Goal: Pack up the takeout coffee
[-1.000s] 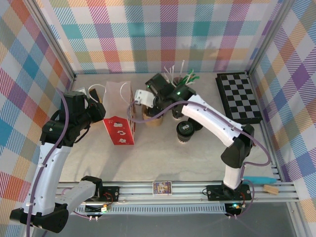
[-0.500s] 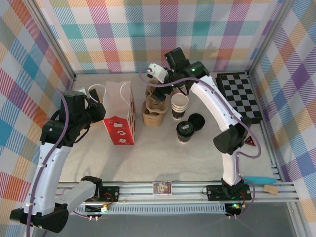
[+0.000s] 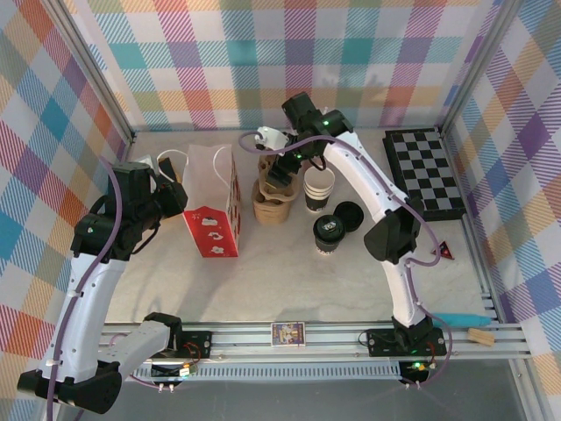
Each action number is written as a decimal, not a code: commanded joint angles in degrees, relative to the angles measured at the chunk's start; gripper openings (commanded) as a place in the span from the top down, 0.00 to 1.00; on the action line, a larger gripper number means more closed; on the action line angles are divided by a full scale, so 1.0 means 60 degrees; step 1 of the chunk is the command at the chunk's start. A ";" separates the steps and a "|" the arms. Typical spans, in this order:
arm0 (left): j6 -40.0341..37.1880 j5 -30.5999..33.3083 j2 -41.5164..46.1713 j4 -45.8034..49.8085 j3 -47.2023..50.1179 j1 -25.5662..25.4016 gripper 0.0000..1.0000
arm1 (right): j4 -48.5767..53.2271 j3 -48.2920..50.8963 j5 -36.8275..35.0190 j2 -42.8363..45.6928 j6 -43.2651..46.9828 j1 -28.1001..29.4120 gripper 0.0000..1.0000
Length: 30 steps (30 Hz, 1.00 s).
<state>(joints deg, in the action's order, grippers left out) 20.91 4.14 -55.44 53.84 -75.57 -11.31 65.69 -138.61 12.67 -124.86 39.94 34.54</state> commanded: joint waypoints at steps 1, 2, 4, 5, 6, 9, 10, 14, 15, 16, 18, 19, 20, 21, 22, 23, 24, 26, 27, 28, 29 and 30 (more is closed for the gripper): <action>-0.0226 0.0161 -0.0024 -0.0010 -0.0127 0.0166 0.64 | 0.0257 -0.0372 0.0476 -0.0159 0.0438 -0.0173 0.12; -0.0230 0.0162 -0.0021 -0.0009 -0.0132 0.0168 0.64 | 0.0257 -0.0403 0.0509 -0.0210 0.0475 -0.0197 0.12; -0.0218 0.0163 -0.0042 -0.0024 -0.0097 0.0163 0.64 | 0.0277 -0.0482 0.0569 -0.0306 0.0547 -0.0236 0.12; -0.0229 0.0163 -0.0039 -0.0025 -0.0091 0.0162 0.64 | 0.0290 -0.0539 0.0592 -0.0366 0.0564 -0.0257 0.12; -0.0218 0.0171 -0.0035 -0.0024 -0.0086 0.0165 0.64 | 0.0296 -0.0577 0.0612 -0.0421 0.0577 -0.0266 0.12; -0.0224 0.0180 -0.0038 -0.0050 -0.0056 0.0165 0.64 | 0.0285 -0.0640 0.0708 -0.0573 0.0608 -0.0310 0.12; -0.0229 0.0178 -0.0041 -0.0046 -0.0034 0.0170 0.64 | 0.0274 -0.0646 0.0718 -0.0623 0.0633 -0.0323 0.12; -0.0235 0.0181 -0.0096 -0.0068 -0.0037 0.0171 0.64 | 0.0268 -0.0660 0.0745 -0.0789 0.0667 -0.0352 0.12; -0.0242 0.0190 -0.0106 -0.0075 -0.0039 0.0170 0.64 | 0.0259 -0.0663 0.0746 -0.0827 0.0675 -0.0361 0.12; -0.0239 0.0198 -0.0119 -0.0082 -0.0043 0.0162 0.64 | 0.0242 -0.0667 0.0734 -0.0873 0.0679 -0.0367 0.13; -0.0241 0.0189 -0.0137 -0.0095 -0.0019 0.0168 0.64 | 0.0202 -0.0667 0.0701 -0.0952 0.0679 -0.0381 0.13; -0.0247 0.0198 -0.0148 -0.0099 -0.0019 0.0171 0.64 | 0.0143 -0.0656 0.0670 -0.0983 0.0668 -0.0396 0.13; -0.0249 0.0206 -0.0145 -0.0101 -0.0012 0.0169 0.64 | 0.0117 -0.0662 0.0683 -0.1020 0.0645 -0.0418 0.13; -0.0256 0.0219 -0.0135 -0.0109 0.0003 0.0171 0.64 | 0.0090 -0.0659 0.0670 -0.1029 0.0666 -0.0425 0.13; -0.0255 0.0219 -0.0136 -0.0097 0.0011 0.0171 0.64 | 0.0047 -0.0668 0.0658 -0.1059 0.0670 -0.0426 0.13; -0.0271 0.0232 -0.0141 -0.0097 0.0011 0.0171 0.64 | 0.0041 -0.0652 0.0657 -0.1081 0.0687 -0.0444 0.13; -0.0264 0.0240 -0.0145 -0.0097 0.0010 0.0168 0.64 | 0.0038 -0.0659 0.0658 -0.1097 0.0708 -0.0449 0.13; -0.0277 0.0264 -0.0160 -0.0097 0.0003 0.0171 0.64 | 0.0030 -0.0656 0.0726 -0.1146 0.0725 -0.0473 0.13; -0.0283 0.0263 -0.0150 -0.0097 0.0001 0.0171 0.64 | 0.0023 -0.0648 0.0745 -0.1162 0.0726 -0.0470 0.13; -0.0304 0.0268 -0.0172 -0.0097 -0.0002 0.0171 0.64 | 0.0024 -0.0650 0.0748 -0.1177 0.0740 -0.0481 0.13; -0.0299 0.0262 -0.0193 -0.0097 0.0001 0.0171 0.64 | 0.0023 -0.0656 0.0738 -0.1226 0.0733 -0.0484 0.13; -0.0280 0.0258 -0.0192 -0.0099 0.0012 0.0171 0.64 | 0.0006 -0.0645 0.0745 -0.1258 0.0729 -0.0497 0.13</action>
<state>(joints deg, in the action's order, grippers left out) 20.05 5.19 -56.55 53.82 -75.57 -11.31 65.65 -140.81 14.90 -130.78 42.94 32.14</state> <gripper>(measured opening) 0.358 0.871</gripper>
